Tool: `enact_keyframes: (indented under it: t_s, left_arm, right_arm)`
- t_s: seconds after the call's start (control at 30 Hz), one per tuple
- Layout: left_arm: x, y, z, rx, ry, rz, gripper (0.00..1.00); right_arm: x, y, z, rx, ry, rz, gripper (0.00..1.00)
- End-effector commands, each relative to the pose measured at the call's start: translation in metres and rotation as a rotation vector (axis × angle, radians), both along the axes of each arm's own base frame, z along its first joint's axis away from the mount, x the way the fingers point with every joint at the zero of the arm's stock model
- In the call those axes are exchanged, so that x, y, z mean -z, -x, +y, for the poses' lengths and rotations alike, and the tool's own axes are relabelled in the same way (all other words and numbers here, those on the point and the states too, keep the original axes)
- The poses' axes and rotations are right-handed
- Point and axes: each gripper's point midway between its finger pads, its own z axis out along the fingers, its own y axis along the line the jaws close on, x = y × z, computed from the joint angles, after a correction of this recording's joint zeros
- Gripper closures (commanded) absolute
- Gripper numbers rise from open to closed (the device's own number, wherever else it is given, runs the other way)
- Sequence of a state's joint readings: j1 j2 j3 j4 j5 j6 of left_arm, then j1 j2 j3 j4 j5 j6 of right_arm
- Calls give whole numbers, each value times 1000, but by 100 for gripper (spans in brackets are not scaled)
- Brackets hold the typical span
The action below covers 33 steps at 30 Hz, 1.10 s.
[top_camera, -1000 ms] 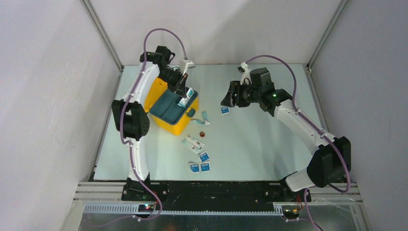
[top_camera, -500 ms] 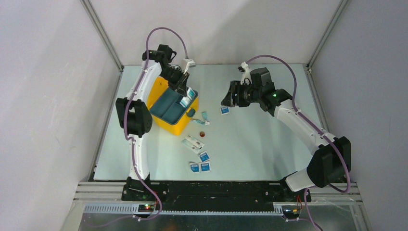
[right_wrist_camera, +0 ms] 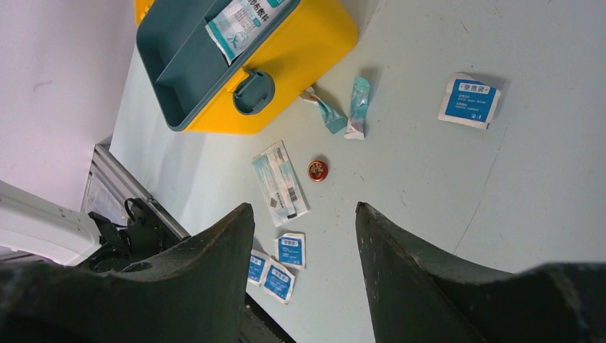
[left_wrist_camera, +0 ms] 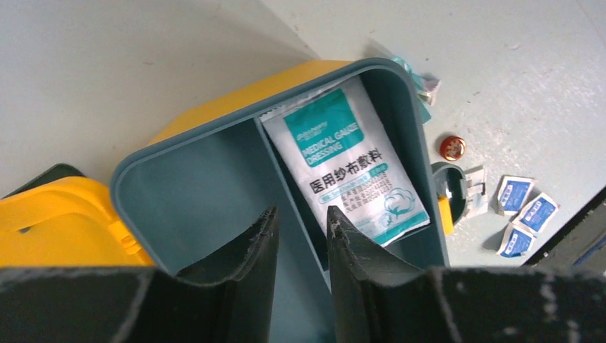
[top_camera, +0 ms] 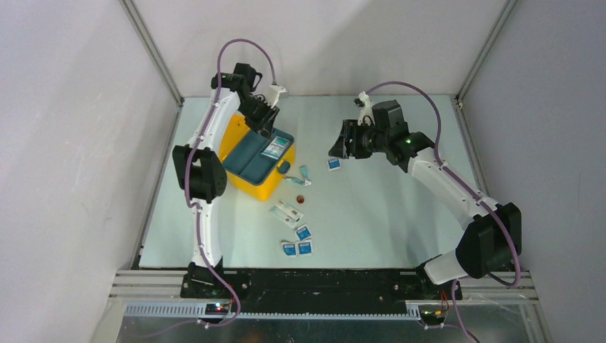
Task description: Organize the medicine kit
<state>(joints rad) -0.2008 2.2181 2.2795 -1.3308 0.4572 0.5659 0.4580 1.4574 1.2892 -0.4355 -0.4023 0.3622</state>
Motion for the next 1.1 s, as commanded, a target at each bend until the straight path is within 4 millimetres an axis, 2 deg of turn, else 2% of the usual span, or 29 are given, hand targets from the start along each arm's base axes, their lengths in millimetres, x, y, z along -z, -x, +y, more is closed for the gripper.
enact_keyframes:
  t_s: [0.0, 0.1, 0.23, 0.37, 0.47, 0.83, 0.93, 1.07]
  left_arm:
    - [-29, -14, 5, -59, -39, -122, 64]
    - [-38, -10, 4, -78, -34, -138, 64]
    - [-42, 11, -2, -62, -5, -114, 72]
    - [-21, 31, -5, -43, -8, -38, 84]
    - [-4, 42, -9, -36, -11, 7, 84]
    - [19, 40, -19, -33, -45, 10, 81]
    - [11, 39, -17, -37, -52, -14, 81]
    - [-25, 38, -9, -47, -64, -121, 79]
  right_arm:
    - [-15, -1, -1, -11, -18, -68, 41]
    - [-15, 0, -3, -9, -16, -78, 41]
    - [-13, -1, -5, -6, -13, -79, 41]
    - [-10, -2, -4, -7, -15, -70, 41]
    - [-9, -3, -3, -8, -14, -67, 41]
    - [-8, -3, -5, -3, -4, -73, 41]
    - [-9, -3, -7, -2, 0, -79, 41]
    - [-8, -2, -7, -19, 1, -87, 41]
